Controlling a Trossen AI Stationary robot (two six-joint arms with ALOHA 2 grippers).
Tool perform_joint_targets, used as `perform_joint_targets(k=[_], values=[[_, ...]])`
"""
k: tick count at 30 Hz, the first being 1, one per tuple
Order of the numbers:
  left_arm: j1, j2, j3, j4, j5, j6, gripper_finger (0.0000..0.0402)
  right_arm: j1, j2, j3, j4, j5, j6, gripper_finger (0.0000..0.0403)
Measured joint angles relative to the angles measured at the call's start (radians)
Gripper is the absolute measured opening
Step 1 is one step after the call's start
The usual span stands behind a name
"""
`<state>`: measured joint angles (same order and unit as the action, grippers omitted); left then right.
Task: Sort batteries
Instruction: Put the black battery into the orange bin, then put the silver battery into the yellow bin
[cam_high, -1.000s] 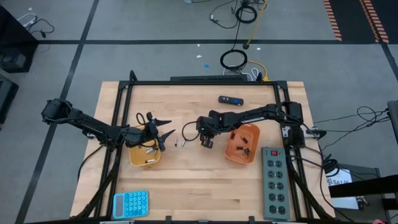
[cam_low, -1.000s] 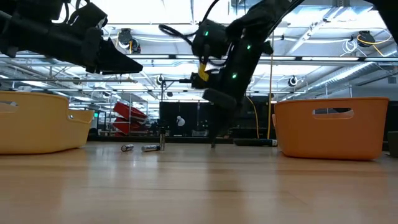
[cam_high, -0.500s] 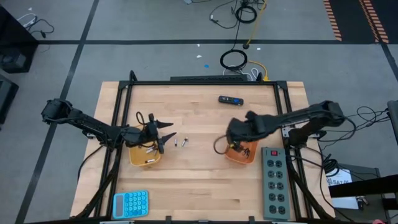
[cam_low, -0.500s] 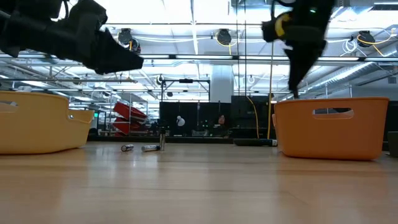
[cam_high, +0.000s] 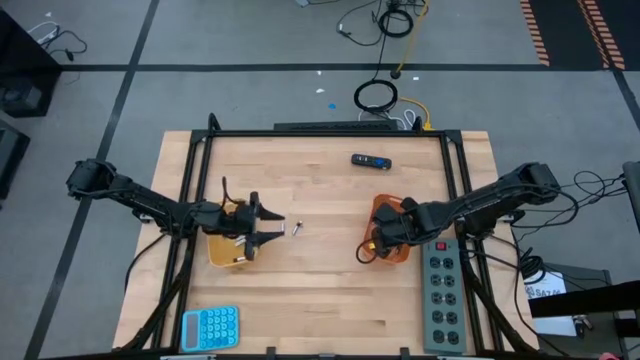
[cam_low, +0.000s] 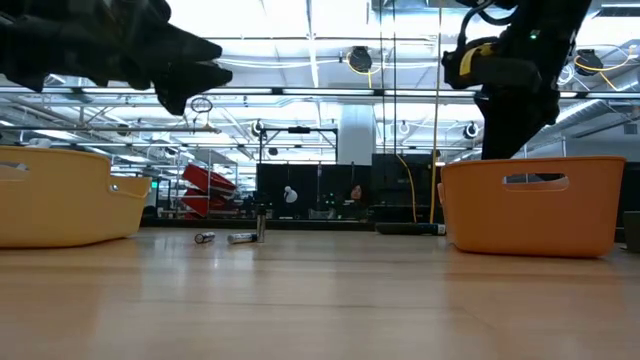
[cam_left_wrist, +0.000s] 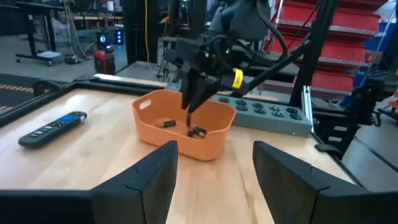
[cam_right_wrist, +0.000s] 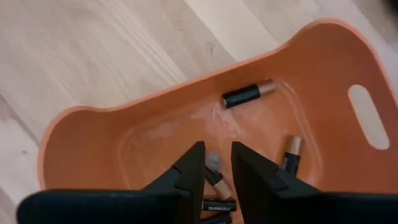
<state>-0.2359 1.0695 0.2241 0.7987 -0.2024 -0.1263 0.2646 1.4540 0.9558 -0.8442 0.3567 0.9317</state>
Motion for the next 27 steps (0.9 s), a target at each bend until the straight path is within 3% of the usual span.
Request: perform_joint_targets(k=[7,15,21,27], values=[[0.000,0.000,0.000,-0.042,0.016,-0.027,0.0218,-0.010,0.000,0.005,-0.024,0.003,-0.016,0.0075],[-0.002,0.000,0.000,-0.049,0.078,-0.078,0.0218,-0.048,0.013,0.161,-0.090,0.060,-0.117,0.0080],[-0.016,0.036,0.000,-0.009,0.129,-0.093,0.0218,-0.114,0.116,0.180,0.248,0.061,-0.401,0.0080],[-0.120,0.133,0.000,0.080,0.142,-0.103,0.0218,-0.156,0.236,0.180,0.630,0.054,-0.640,0.0080]])
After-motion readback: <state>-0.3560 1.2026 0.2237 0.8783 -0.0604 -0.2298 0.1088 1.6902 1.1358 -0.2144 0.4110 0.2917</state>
